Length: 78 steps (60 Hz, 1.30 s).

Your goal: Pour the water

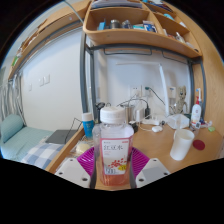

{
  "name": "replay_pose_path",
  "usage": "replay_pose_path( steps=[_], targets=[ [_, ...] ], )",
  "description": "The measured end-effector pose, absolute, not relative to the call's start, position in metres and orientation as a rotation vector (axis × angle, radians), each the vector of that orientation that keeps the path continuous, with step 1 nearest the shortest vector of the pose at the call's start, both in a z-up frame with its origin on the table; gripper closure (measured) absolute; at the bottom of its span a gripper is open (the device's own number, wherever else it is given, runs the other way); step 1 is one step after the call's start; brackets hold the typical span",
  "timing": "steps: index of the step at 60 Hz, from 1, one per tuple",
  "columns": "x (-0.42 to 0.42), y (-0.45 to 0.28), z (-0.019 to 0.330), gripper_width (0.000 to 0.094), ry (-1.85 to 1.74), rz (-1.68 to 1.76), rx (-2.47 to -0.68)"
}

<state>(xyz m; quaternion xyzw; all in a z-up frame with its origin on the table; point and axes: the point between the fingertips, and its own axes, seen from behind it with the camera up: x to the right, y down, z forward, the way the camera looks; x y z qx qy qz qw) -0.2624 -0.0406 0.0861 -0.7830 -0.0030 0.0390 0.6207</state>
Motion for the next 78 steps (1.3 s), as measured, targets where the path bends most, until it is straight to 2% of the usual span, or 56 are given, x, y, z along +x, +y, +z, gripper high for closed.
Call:
replay_pose_path(
  steps=[5, 10, 19, 25, 47, 66, 78],
  targets=[
    [-0.257, -0.04, 0.089, 0.0472, 0.02, 0.136, -1.83],
    [-0.245, -0.037, 0.107, 0.0474, 0.132, 0.252, -1.826],
    [-0.204, -0.026, 0.145, 0.0473, 0.467, 0.57, -1.723],
    [-0.176, -0.013, 0.158, 0.0474, 0.675, 0.777, -1.644],
    [-0.127, 0.011, 0.157, 0.047, 1.277, 1.34, -1.392],
    [-0.122, 0.019, 0.156, 0.0464, 1.629, 1.559, -1.222],
    [-0.112, 0.018, 0.153, 0.0466, 1.687, 1.585, -1.186]
  ],
)
